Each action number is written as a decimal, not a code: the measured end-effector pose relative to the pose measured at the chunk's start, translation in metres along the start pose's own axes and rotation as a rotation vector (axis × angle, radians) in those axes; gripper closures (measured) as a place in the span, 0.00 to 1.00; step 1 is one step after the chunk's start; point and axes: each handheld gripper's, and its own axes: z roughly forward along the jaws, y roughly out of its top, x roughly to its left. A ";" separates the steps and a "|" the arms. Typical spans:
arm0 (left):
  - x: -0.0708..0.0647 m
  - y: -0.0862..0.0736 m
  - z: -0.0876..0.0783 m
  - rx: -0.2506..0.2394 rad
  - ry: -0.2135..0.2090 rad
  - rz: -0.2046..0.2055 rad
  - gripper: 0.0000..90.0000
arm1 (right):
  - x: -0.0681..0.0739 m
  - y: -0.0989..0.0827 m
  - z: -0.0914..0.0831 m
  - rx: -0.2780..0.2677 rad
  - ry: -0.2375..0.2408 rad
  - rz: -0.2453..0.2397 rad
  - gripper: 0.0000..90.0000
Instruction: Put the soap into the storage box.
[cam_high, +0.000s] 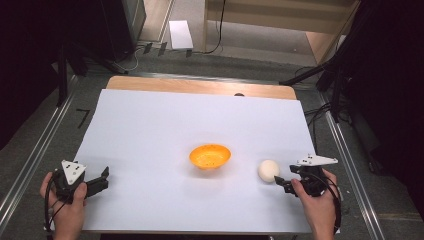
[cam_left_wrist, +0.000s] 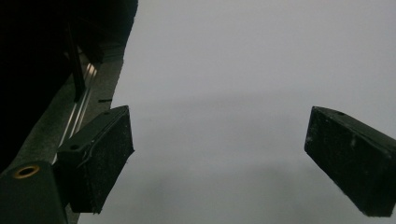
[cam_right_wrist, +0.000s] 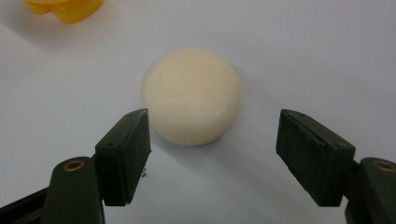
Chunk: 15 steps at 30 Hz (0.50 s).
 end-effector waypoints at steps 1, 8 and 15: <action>0.000 0.000 0.000 0.000 0.001 0.000 0.10 | 0.001 0.001 0.002 0.001 0.000 -0.001 0.30; 0.000 0.000 0.000 0.000 0.000 -0.001 0.10 | 0.004 0.009 0.012 0.024 0.015 -0.009 0.30; 0.000 0.000 0.000 0.001 0.001 0.000 0.10 | 0.007 0.015 0.019 0.030 0.019 -0.007 0.29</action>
